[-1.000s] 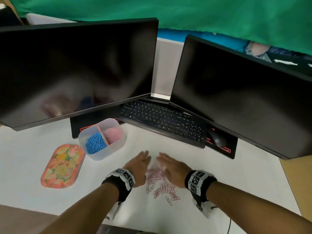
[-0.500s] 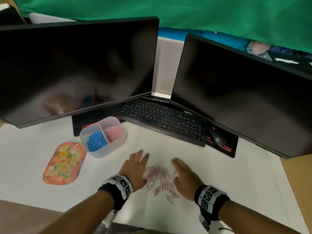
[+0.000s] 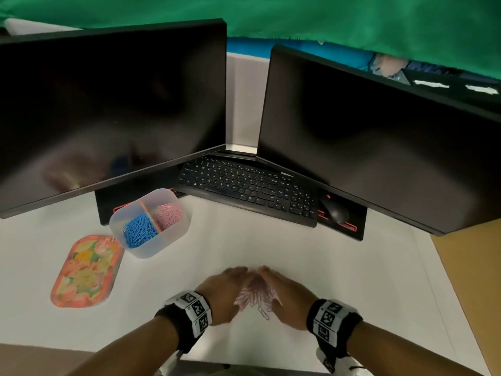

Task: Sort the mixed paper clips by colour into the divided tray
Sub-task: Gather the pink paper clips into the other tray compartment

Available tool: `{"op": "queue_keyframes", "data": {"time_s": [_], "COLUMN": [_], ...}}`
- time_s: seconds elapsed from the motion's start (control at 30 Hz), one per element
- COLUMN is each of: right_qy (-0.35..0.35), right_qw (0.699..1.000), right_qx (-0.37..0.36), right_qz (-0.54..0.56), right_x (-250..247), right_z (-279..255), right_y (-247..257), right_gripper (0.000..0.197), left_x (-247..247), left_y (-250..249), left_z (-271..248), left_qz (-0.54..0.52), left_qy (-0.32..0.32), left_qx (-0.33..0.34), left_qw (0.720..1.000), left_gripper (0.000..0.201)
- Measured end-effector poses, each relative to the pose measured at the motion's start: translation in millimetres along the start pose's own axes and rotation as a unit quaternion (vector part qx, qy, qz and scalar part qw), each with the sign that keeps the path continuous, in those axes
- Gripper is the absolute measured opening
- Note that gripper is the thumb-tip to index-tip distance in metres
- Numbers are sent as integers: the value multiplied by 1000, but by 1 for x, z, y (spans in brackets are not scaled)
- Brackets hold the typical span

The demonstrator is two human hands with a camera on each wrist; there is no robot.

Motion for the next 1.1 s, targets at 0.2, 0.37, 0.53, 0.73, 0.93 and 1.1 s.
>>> {"op": "queue_keyframes", "data": {"time_s": [0.2,0.37,0.53,0.73,0.93,1.1], "right_qy": [-4,-29,-38,-59,-80,-78], "right_qw": [995,993,993,994,992,985], "right_qx": [99,107,97,84,83,101], "right_qz": [-32,38,54,37,56,113], "right_x": [-4,11,7,-4,-17,-26], "right_z": [-22,1,23,40,52,58], "right_y": [-42,-24,3,19,27,22], "right_gripper": [80,72,70,46,18,15], "left_x": [0,6,-3,-13,-20,-19], "left_y": [37,33,27,27,30,47], "left_z": [-22,-7,11,21,24,19], "left_qz": [-11,-68,-82,-77,-133,-293], "left_qy": [49,10,-47,-84,-123,-183], "left_qx": [-156,-168,-156,-169,-186,-247], "left_qw": [986,983,983,979,966,905], "left_gripper": [99,68,32,22,27,14]}}
Point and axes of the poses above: each hand's wrist, its own z-axis towards the middle knuckle, its own x-axis out of the palm, y = z × x, the point moved 8 cm from there along z, towards the middle knuckle, and after that the axes turned 9 degrees about x, right-handed, at the moved point
